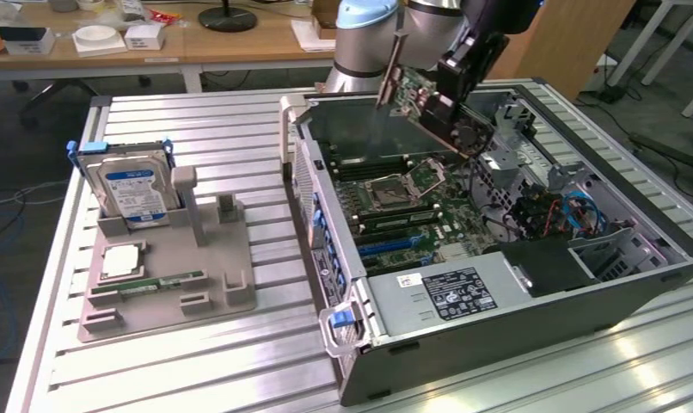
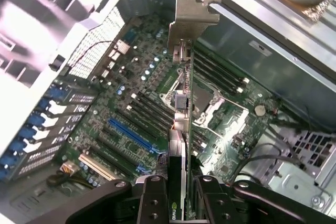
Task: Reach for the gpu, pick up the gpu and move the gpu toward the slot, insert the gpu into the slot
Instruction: 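Insert the gpu into the slot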
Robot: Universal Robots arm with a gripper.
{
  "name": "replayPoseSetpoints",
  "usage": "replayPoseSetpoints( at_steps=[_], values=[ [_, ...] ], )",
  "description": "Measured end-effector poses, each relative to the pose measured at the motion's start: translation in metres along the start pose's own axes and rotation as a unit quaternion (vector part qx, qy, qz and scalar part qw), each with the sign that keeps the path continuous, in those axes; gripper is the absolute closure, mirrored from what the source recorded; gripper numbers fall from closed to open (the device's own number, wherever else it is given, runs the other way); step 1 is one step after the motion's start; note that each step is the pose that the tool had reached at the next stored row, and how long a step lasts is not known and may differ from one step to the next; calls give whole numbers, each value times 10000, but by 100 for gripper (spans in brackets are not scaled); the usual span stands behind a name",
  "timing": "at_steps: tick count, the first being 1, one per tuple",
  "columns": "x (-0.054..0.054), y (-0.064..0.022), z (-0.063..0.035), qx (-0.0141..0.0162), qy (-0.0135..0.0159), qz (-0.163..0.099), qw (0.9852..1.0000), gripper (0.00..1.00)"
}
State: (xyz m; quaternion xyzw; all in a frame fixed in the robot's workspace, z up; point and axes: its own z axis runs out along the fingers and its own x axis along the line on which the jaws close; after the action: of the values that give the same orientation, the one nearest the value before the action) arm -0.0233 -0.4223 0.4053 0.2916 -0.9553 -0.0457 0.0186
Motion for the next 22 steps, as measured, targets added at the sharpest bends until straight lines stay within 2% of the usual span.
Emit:
replayPoseSetpoints(
  at_steps=[5,8,11,16,19,22],
  values=[
    [0,0,1,4,40,-404,9992,74],
    [0,0,2,6,65,-664,9978,74],
    [0,0,3,8,92,-931,9956,74],
    [0,0,5,12,136,-1384,9903,74],
    [0,-1,5,15,163,-1655,9861,74],
    [0,-1,6,17,189,-1919,9812,74]
  ],
)
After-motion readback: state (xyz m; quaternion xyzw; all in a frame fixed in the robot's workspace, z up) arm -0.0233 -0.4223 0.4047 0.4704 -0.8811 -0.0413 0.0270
